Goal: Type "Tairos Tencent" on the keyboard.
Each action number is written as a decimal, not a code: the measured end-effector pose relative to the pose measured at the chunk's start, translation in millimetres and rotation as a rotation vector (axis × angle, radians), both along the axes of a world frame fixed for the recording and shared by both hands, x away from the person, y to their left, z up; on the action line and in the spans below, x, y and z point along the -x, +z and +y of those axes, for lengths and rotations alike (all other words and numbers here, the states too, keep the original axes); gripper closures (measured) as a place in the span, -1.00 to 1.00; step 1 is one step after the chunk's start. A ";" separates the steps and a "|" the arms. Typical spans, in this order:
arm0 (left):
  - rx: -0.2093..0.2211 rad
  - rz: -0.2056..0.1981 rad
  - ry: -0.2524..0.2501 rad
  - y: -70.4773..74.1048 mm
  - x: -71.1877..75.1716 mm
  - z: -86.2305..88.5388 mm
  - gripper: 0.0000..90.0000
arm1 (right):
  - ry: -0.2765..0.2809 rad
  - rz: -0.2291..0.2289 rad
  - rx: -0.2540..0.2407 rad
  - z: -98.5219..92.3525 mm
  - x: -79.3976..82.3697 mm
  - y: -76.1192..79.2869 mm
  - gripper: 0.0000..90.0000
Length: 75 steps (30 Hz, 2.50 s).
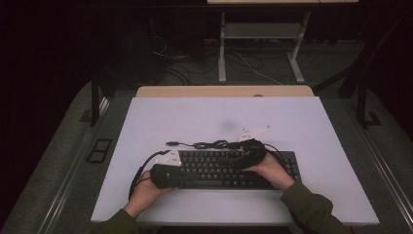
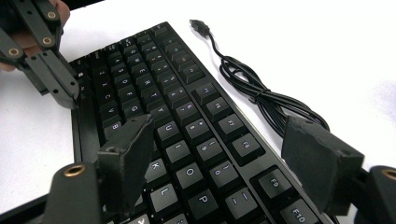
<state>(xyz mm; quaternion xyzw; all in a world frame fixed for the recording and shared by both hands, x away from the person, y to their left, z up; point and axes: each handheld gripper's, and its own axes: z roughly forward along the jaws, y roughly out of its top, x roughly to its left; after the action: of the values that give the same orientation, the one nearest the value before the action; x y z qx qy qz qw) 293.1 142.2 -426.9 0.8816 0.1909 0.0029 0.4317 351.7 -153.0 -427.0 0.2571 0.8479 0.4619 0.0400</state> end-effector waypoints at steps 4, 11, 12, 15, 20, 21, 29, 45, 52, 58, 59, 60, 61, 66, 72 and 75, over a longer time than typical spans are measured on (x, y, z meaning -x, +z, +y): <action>-0.010 0.004 -0.005 -1.9 -0.2 -1.4 0.99 | -0.001 0.001 0.001 0.2 0.1 -0.2 -0.45; -0.027 0.007 -0.008 -4.1 -0.2 -3.1 0.99 | -0.001 -0.001 0.000 -0.2 -0.2 0.0 -0.45; -0.027 0.009 -0.008 -4.4 -0.2 -3.2 0.99 | 0.000 -0.001 0.000 -0.2 -0.2 -0.1 -0.45; -0.030 0.009 -0.005 -5.3 -0.5 -3.2 0.99 | 0.000 0.000 0.001 0.1 0.0 0.2 -0.45; -0.037 0.010 -0.003 -6.6 -1.1 -3.2 0.99 | -0.002 0.000 0.001 0.0 0.0 0.2 -0.45; -0.038 0.009 -0.003 -6.9 -1.1 -3.3 0.99 | -0.003 0.001 0.001 0.1 0.1 0.3 -0.45; -0.040 0.011 -0.005 -7.8 -1.4 -3.9 0.99 | -0.002 0.000 0.002 0.1 -0.1 0.1 -0.45; -0.048 0.000 -0.001 -6.3 -0.5 -4.6 0.99 | -0.002 0.001 0.001 0.0 -0.2 0.2 -0.45; -0.035 -0.004 0.002 -3.6 0.0 -3.7 0.99 | -0.002 0.000 0.000 -0.1 -0.4 -0.2 -0.45; -0.017 -0.010 0.022 -0.4 -2.0 -0.2 0.98 | -0.003 0.001 0.000 -0.3 -0.3 -0.2 -0.45; -0.010 -0.009 0.032 0.1 -2.5 0.6 0.98 | -0.004 0.003 0.001 -0.3 -0.1 -0.3 -0.45; -0.006 -0.009 0.039 0.6 -3.3 1.2 0.95 | -0.003 0.005 0.000 -0.3 0.0 -0.4 -0.45; -0.002 -0.013 0.044 1.1 -4.0 2.0 0.92 | -0.003 0.007 0.000 -0.4 0.1 -0.3 -0.45; 0.014 -0.025 0.079 2.5 -7.4 3.8 0.71 | -0.003 0.009 0.000 -2.1 0.7 -0.2 -0.38; 0.019 -0.035 0.108 2.9 -11.6 3.4 0.36 | 0.001 0.016 -0.002 -6.8 3.0 1.2 -0.17; 0.022 -0.040 0.121 2.1 -14.0 3.0 0.16 | 0.000 0.020 -0.005 -9.9 4.4 2.3 -0.08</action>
<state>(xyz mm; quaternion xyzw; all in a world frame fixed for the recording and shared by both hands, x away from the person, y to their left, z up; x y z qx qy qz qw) 307.1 145.2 -424.7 0.8634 0.2351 0.0443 0.4442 347.3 -162.9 -424.7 0.2617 0.8472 0.4613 0.0307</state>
